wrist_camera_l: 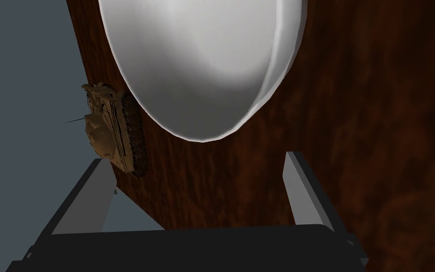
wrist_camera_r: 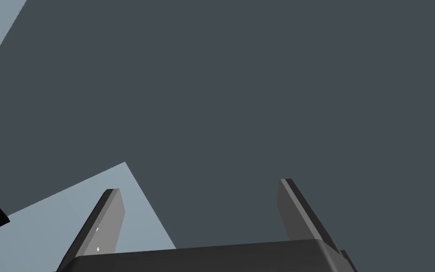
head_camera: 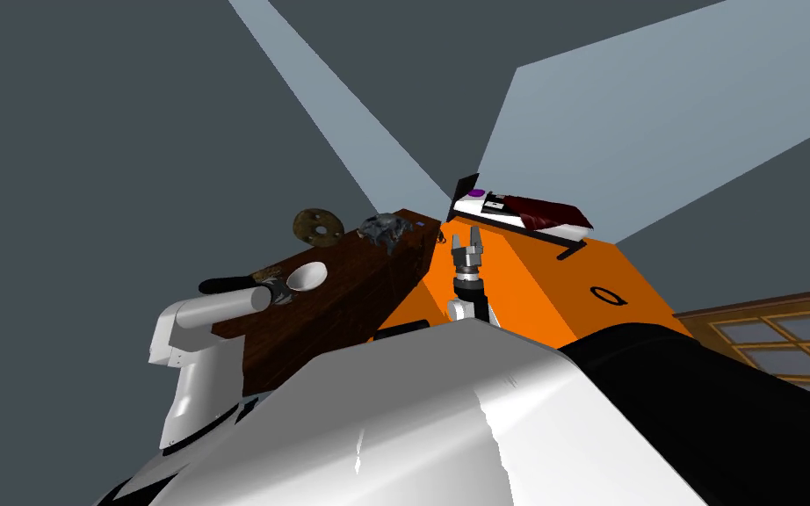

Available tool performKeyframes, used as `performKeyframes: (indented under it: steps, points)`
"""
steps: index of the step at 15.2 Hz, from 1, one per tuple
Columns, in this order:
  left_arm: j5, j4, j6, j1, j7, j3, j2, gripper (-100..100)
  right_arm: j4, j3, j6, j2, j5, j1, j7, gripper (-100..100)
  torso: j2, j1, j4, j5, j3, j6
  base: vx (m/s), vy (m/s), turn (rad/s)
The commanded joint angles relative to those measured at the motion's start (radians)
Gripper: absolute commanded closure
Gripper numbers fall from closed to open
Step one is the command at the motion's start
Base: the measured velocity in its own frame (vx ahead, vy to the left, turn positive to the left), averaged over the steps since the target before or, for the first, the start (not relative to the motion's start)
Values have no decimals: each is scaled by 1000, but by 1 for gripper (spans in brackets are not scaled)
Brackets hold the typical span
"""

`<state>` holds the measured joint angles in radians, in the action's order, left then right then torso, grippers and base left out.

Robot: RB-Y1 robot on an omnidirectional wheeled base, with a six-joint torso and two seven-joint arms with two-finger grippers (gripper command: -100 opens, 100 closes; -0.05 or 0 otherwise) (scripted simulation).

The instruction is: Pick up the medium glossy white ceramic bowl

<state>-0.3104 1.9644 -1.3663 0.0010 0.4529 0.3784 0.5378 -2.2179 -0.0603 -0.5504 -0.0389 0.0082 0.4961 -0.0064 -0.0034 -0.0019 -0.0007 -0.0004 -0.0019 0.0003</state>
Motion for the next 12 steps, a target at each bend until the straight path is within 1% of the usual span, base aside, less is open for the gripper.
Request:
performKeyframes:
  steps: [1,2,3,4,6,7,8,9,10,11,12]
  points:
    - [-6,-17,-50,-11,8,9,6,-100,0,0,0,0,0,0,0,0,0,0,0,0,0,0,41,-30,-110]
    - [-6,-17,-67,-11,8,9,6,-100,0,0,0,0,0,0,0,0,0,0,0,0,0,0,29,-22,-27]
    - [-6,-17,-67,-11,8,9,6,-100,0,0,0,0,0,0,0,0,0,0,0,0,0,-1,17,-14,14]
    - [-14,-40,-103,-26,16,23,15,-100,0,0,0,0,0,0,0,0,1,1,0,0,0,-1,29,-25,-91]
    - [-14,-40,-127,-26,16,23,15,-100,0,0,0,0,0,0,0,0,0,0,0,0,0,0,30,-24,-74]
    - [-23,-62,-157,-41,24,35,23,-100,0,0,0,0,0,0,0,0,1,0,0,0,0,0,34,-31,-81]
    - [-23,-62,-176,-41,24,35,23,-100,0,0,0,0,0,0,0,0,0,0,0,0,0,0,43,-37,-90]
    - [-23,-62,-183,-41,24,35,23,-100,0,0,0,0,0,0,0,0,0,-1,0,0,0,0,36,-24,-35]
    - [-30,-84,-216,-55,31,47,31,-100,0,0,0,0,0,0,0,0,0,0,0,0,0,0,39,-29,-81]
    - [-30,-84,-236,-55,31,47,31,-100,0,0,0,0,0,0,0,0,0,0,0,0,0,0,44,-28,-84]
    - [-37,-104,-260,-68,37,58,38,-100,0,0,0,0,0,0,0,0,0,0,0,0,0,0,54,-38,-110]
